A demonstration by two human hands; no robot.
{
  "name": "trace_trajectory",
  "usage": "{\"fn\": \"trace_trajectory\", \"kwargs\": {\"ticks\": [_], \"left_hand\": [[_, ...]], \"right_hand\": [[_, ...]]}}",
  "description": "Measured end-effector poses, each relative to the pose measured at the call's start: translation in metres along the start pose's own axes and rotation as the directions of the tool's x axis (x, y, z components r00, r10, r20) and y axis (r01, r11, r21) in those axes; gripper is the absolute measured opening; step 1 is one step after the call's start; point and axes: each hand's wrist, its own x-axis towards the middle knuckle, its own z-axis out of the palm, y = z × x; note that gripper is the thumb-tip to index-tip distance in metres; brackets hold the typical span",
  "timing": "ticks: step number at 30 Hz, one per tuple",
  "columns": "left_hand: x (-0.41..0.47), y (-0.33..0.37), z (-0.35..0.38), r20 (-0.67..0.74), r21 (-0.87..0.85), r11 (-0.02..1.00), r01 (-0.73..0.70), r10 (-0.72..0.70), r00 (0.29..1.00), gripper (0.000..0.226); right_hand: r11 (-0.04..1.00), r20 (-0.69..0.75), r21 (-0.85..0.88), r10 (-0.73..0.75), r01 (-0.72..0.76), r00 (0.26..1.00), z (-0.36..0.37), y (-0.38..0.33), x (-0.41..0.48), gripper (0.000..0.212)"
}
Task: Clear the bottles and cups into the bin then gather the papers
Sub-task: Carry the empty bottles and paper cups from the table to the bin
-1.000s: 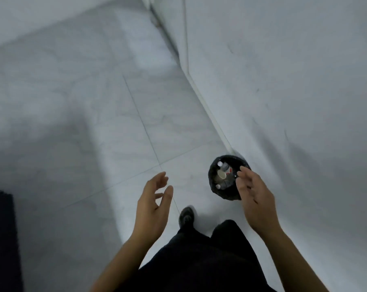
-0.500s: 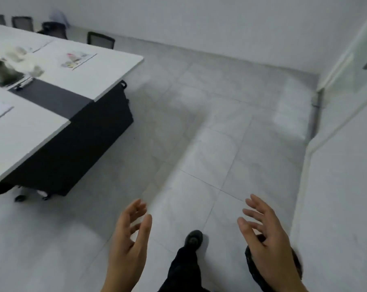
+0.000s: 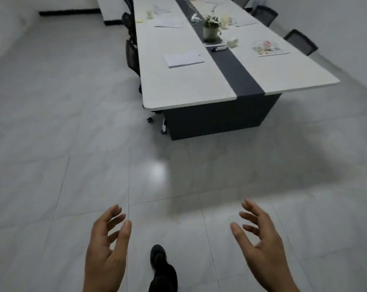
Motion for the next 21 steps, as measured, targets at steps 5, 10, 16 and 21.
{"fn": "trace_trajectory", "kwargs": {"ticks": [5, 10, 16, 21], "left_hand": [[0.106, -0.024, -0.051, -0.145, -0.057, 0.996, 0.069, -0.076, 0.987, 0.038], [0.217, -0.009, -0.097, -0.158, -0.002, 0.999, 0.043, -0.043, 0.987, 0.044], [0.341, -0.022, -0.107, -0.131, 0.003, 0.998, 0.058, -0.057, 0.99, 0.04], [0.471, -0.059, -0.095, -0.102, 0.029, 0.989, 0.143, -0.14, 0.985, 0.039]], "right_hand": [[0.991, 0.158, -0.063, -0.107, 0.118, 0.982, 0.115, -0.059, 0.097, 0.053], [0.97, 0.229, -0.079, -0.207, 0.23, 0.951, 0.199, -0.12, 0.174, 0.052], [0.976, 0.194, -0.052, -0.199, 0.213, 0.961, 0.283, -0.146, 0.261, 0.051], [0.993, 0.189, -0.013, -0.114, 0.119, 0.975, 0.375, -0.15, 0.364, 0.058]]}}
